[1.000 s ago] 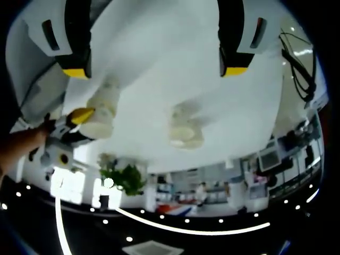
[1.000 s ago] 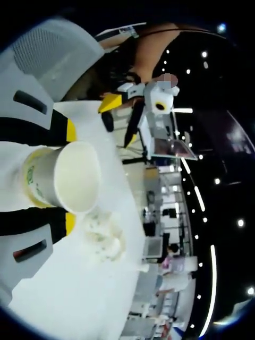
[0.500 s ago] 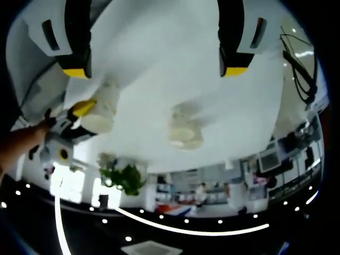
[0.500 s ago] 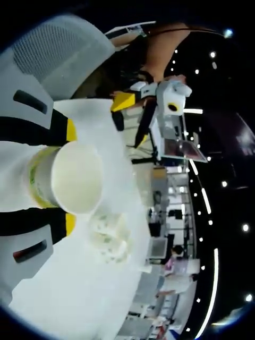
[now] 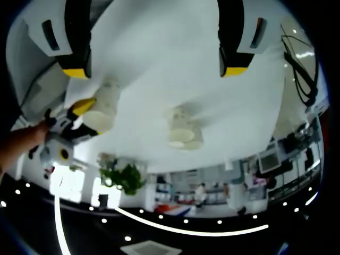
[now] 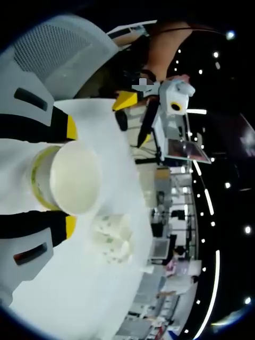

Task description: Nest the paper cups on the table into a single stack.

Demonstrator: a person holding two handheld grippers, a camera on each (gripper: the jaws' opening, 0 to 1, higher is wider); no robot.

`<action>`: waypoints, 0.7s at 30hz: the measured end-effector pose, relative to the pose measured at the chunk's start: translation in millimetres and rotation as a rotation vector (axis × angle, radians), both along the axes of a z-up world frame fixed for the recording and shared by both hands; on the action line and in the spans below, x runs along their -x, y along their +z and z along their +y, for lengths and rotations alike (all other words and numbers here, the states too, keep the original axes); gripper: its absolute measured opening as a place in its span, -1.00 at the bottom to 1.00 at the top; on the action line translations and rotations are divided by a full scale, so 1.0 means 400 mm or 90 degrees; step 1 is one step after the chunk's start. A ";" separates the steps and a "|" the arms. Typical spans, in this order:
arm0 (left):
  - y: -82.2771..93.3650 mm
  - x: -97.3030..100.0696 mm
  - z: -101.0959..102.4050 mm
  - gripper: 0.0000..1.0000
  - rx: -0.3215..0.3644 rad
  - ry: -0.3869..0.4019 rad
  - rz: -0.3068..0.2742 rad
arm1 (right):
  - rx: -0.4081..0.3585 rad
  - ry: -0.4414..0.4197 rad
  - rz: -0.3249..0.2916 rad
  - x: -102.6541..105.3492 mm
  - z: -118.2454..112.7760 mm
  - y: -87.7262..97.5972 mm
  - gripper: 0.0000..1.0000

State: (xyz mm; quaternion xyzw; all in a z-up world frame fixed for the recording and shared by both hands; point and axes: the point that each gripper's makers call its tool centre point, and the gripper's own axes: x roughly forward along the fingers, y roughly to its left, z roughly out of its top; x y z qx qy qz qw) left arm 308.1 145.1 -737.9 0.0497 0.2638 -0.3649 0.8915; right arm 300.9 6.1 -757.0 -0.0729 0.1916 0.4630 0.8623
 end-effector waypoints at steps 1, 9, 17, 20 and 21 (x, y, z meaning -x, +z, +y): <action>0.000 -0.001 0.000 1.00 0.000 0.000 -0.001 | 0.000 0.000 0.001 -0.001 -0.001 0.001 -0.03; 0.000 -0.002 -0.006 1.00 0.005 -0.001 -0.002 | -0.018 -0.001 0.007 -0.007 -0.010 0.025 0.12; 0.022 -0.015 -0.017 1.00 0.021 -0.001 -0.019 | -0.033 -0.017 -0.017 -0.057 -0.051 0.099 0.35; 0.034 -0.025 -0.021 1.00 0.028 0.000 -0.026 | -0.030 -0.020 -0.022 -0.071 -0.078 0.120 0.48; 0.035 -0.027 -0.021 1.00 0.029 0.000 -0.028 | -0.026 -0.019 -0.025 -0.073 -0.086 0.124 0.51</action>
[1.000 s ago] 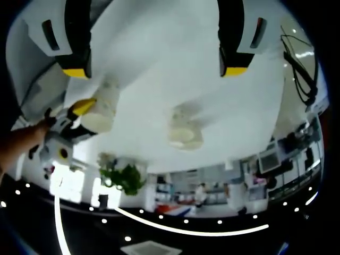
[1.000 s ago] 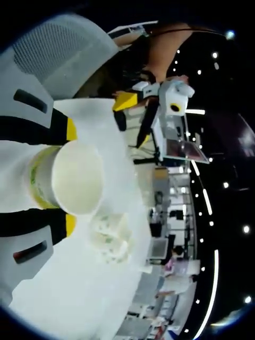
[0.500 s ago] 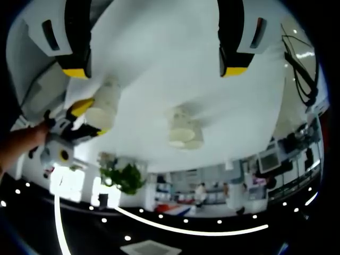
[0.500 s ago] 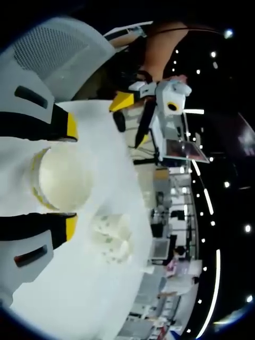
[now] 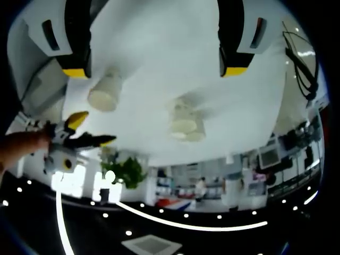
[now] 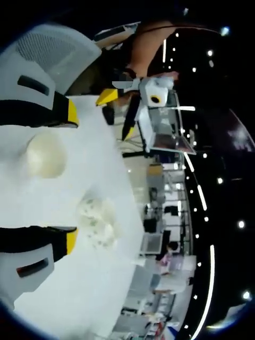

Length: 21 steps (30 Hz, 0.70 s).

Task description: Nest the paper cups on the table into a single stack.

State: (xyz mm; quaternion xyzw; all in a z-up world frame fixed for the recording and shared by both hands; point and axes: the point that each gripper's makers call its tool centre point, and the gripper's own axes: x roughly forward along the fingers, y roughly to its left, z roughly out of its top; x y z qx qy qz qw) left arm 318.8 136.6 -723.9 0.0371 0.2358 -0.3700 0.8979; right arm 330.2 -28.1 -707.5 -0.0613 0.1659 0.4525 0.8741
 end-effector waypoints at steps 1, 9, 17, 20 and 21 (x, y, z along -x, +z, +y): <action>0.002 -0.004 0.000 1.00 0.001 0.001 -0.003 | 0.012 -0.002 -0.005 -0.006 -0.015 0.002 0.55; 0.002 -0.004 -0.004 1.00 0.012 0.008 -0.002 | 0.026 -0.036 -0.002 -0.042 -0.116 0.015 0.73; 0.004 -0.008 0.008 1.00 0.044 0.036 0.000 | 0.055 -0.066 -0.001 -0.036 -0.207 -0.021 0.77; -0.001 -0.004 0.006 1.00 0.039 0.034 0.001 | 0.057 -0.084 0.003 -0.040 -0.235 -0.027 0.83; -0.004 -0.002 0.005 1.00 0.035 0.033 0.001 | 0.051 -0.090 0.005 -0.043 -0.245 -0.026 0.86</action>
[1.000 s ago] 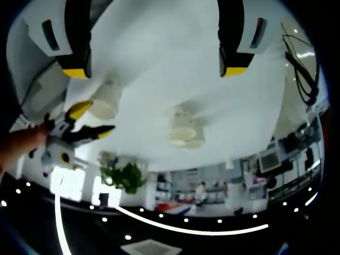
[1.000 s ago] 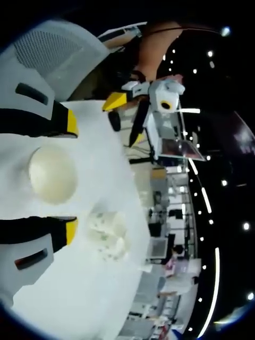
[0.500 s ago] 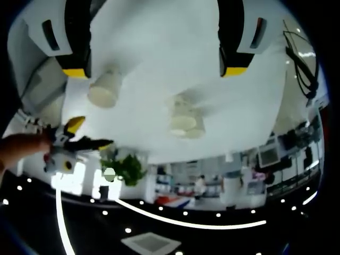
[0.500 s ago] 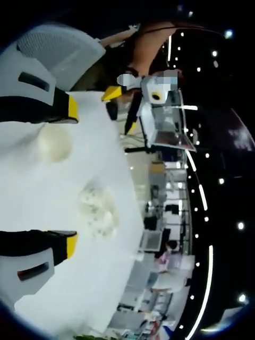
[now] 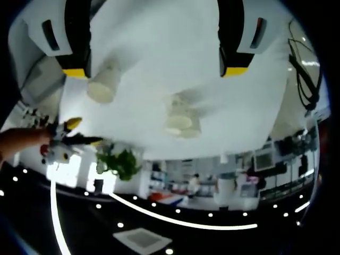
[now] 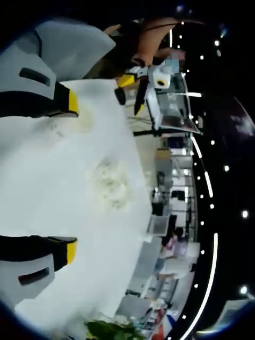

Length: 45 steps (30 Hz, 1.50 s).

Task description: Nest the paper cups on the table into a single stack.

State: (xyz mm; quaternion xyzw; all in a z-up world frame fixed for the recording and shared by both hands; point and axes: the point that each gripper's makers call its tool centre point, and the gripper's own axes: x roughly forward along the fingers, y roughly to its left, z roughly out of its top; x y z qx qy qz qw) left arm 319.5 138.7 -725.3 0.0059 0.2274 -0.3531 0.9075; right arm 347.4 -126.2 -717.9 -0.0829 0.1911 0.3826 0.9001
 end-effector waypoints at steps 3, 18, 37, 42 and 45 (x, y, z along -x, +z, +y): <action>-0.006 0.004 0.001 1.00 -0.005 0.001 0.003 | -0.010 -0.013 0.005 -0.006 -0.021 0.002 0.90; -0.019 -0.006 0.009 1.00 -0.011 0.023 0.008 | -0.020 -0.043 0.025 0.002 -0.098 -0.017 1.00; -0.038 -0.030 0.005 1.00 0.000 0.027 0.003 | -0.018 -0.043 0.020 0.008 -0.096 -0.020 1.00; -0.066 -0.053 0.001 1.00 0.023 0.045 0.005 | -0.018 -0.045 0.022 0.011 -0.094 -0.024 1.00; -0.084 -0.066 -0.003 1.00 0.015 0.049 0.011 | -0.019 -0.050 0.026 0.014 -0.094 -0.029 1.00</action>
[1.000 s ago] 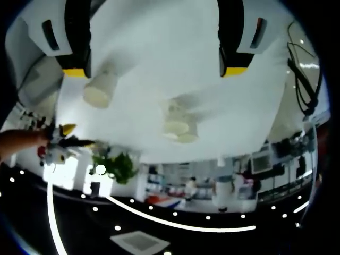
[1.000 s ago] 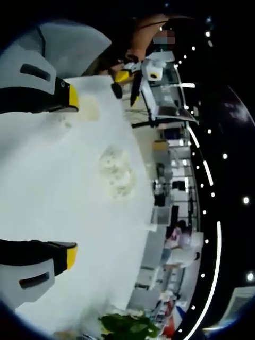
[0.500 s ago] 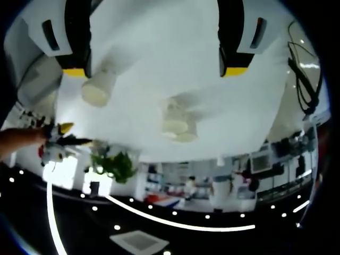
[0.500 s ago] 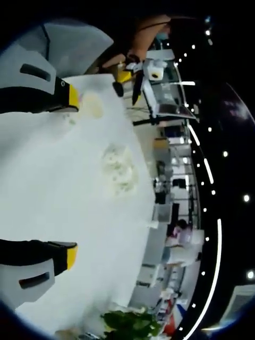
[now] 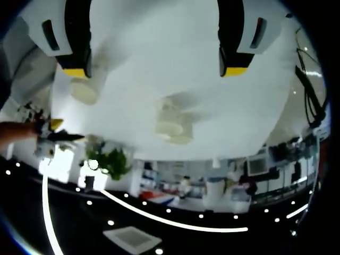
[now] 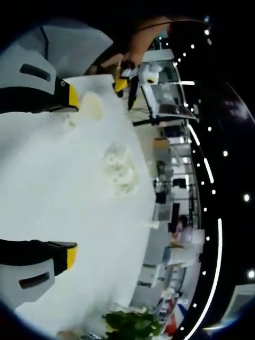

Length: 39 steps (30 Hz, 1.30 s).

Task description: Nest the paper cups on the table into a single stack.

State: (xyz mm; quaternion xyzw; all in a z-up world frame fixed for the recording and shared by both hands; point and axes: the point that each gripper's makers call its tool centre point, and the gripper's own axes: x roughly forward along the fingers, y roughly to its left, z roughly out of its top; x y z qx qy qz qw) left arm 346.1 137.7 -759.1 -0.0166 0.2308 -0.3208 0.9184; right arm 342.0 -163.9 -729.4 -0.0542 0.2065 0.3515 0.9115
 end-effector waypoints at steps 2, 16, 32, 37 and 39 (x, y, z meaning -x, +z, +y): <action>-0.008 -0.008 0.000 1.00 -0.009 0.002 0.001 | -0.001 -0.003 0.001 0.000 -0.001 -0.002 1.00; -0.042 -0.071 -0.034 1.00 -0.024 -0.023 -0.003 | -0.002 -0.021 0.005 0.010 -0.005 -0.004 0.99; -0.067 -0.154 -0.057 0.96 -0.011 -0.018 -0.012 | 0.005 -0.028 0.014 0.022 -0.005 -0.012 0.99; -0.068 -0.203 -0.061 0.96 0.013 0.000 -0.012 | 0.008 -0.026 0.016 0.025 0.000 -0.014 0.98; -0.063 -0.221 -0.063 0.97 0.021 0.007 -0.019 | 0.006 -0.027 0.015 0.025 0.002 -0.010 0.98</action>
